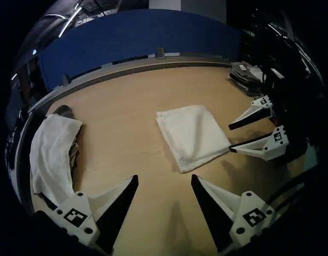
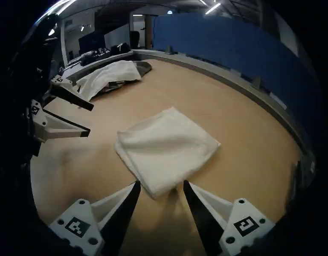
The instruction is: Fold towel
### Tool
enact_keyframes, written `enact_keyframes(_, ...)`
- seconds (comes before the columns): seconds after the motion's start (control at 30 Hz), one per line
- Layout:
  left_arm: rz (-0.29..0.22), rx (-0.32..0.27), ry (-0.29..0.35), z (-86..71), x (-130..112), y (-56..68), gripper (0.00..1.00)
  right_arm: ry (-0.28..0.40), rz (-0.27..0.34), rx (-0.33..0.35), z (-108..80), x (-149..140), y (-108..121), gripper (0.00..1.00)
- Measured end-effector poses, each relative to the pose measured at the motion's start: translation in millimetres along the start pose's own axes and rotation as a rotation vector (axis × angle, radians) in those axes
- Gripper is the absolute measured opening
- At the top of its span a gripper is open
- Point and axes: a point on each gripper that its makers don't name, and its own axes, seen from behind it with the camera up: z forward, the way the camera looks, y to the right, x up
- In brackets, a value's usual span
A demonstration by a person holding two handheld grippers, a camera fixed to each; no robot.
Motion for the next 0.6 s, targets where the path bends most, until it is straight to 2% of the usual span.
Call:
enact_keyframes(0.27,0.000,0.002,0.003,-1.5,1.2,0.2,0.92,-0.016,0.015,0.000,2.7,-7.4,-3.0,0.77)
enact_keyframes(0.33,-0.001,0.001,0.004,-1.6,1.3,0.4,0.92,-0.019,0.018,0.001,4.1,-8.6,-4.5,0.75)
enact_keyframes(0.53,0.000,0.001,0.006,-1.9,2.0,-0.2,0.92,-0.042,0.021,0.005,8.5,-16.3,-8.2,0.59)
enact_keyframes(0.6,0.001,0.002,0.007,-2.2,2.5,-0.8,0.92,-0.051,0.024,0.008,9.9,-19.1,-9.6,0.50)
